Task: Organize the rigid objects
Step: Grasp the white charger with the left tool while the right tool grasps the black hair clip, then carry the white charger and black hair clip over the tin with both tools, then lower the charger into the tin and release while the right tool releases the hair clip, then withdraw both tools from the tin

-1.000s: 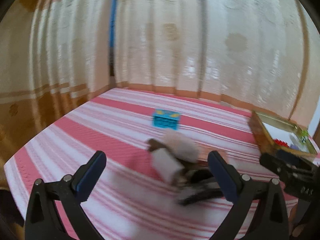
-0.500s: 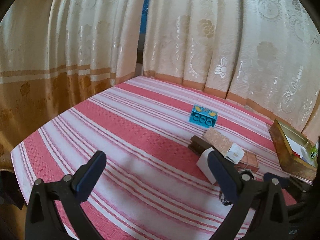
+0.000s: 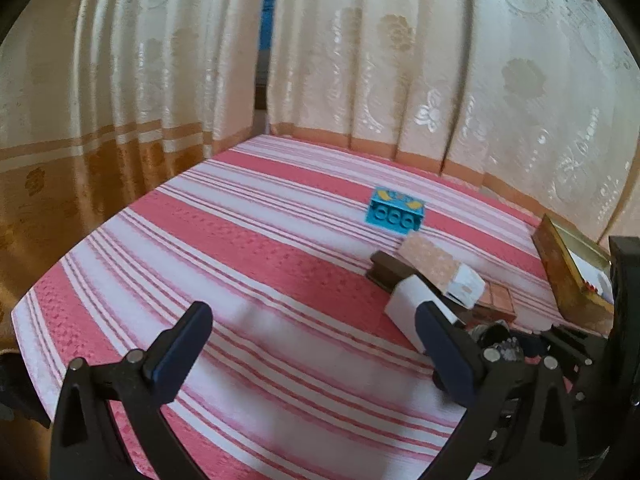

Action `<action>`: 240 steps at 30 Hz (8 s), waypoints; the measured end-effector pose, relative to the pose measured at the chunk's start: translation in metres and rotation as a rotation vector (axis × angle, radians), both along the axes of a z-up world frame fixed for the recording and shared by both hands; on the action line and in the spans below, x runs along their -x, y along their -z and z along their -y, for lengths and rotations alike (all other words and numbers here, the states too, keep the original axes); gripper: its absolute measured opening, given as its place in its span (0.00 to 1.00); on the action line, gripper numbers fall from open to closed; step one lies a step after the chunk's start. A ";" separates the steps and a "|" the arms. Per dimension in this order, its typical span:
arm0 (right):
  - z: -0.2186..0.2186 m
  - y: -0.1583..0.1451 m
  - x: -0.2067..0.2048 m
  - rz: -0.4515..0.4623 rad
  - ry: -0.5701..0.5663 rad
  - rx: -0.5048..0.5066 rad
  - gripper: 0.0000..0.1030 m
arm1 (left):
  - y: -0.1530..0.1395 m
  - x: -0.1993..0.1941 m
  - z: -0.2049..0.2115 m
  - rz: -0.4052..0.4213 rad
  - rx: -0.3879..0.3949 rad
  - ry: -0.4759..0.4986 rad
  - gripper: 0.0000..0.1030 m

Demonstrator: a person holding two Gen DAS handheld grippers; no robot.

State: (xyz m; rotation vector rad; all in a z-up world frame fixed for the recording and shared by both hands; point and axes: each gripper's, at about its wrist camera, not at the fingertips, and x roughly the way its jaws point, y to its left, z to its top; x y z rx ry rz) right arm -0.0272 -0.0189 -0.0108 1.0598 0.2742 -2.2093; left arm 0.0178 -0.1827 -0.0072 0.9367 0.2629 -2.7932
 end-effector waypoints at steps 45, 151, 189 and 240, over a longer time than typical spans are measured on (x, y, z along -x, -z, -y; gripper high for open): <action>-0.087 -0.014 0.013 -0.032 0.153 0.143 0.67 | 0.026 0.070 -0.033 0.232 0.046 0.144 0.20; -0.380 -0.058 0.065 -0.314 0.768 0.201 0.68 | -0.041 0.118 -0.377 -0.120 0.050 0.579 0.20; -0.372 -0.052 0.071 -0.340 0.784 0.282 0.93 | -0.033 0.116 -0.369 -0.186 0.163 0.441 1.00; -0.379 -0.062 0.033 -0.555 0.904 0.271 0.93 | -0.029 0.101 -0.323 -0.193 0.138 0.370 1.00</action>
